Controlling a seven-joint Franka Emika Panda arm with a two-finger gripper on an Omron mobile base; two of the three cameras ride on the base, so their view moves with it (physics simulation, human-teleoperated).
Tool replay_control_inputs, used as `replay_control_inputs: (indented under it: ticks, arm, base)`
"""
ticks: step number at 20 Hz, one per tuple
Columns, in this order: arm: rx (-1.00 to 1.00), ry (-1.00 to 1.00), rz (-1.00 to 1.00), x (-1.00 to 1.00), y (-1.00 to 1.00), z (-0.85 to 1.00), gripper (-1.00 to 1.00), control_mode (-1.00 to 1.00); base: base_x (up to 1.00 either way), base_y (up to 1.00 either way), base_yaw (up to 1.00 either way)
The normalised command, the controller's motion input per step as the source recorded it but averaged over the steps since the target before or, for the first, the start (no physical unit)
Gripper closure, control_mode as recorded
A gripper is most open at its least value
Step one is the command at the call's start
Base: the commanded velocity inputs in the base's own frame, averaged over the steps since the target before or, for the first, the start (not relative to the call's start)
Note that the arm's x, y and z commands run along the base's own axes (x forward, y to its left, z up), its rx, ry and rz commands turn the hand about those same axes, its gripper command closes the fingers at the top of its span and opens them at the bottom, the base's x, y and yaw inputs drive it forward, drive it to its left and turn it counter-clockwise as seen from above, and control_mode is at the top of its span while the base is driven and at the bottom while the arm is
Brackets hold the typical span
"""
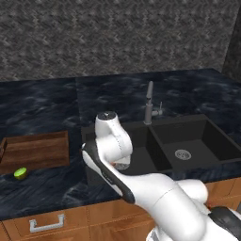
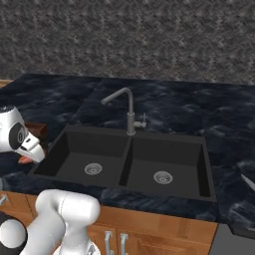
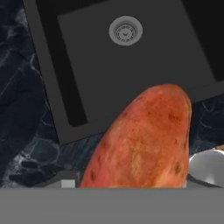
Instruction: Pick up all produce items and place them in the sink. Turn on the sink faucet to wash them. Then turn the sink off and put them in the tray.
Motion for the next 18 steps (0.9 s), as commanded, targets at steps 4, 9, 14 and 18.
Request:
replay_control_inputs:
  ticks: [4,9,14,18]
  arm:
    - [0.07,0.0,0.0,0.39,-0.91,0.01,1.0,-1.0]
    - [0.06,0.02,-0.02,0.69,-0.74,0.0,1.0,-1.0]
    - [0.02,0.05,-0.05,0.98,-0.45,-0.14,1.0,-1.0]
    - [-0.03,0.03,-0.07,0.86,-0.09,-0.49,1.0,-1.0]
  base:
    - [0.0,0.0,0.0]
    - [0.0,0.0,0.0]
    - [0.0,0.0,0.0]
    - [0.0,0.0,0.0]
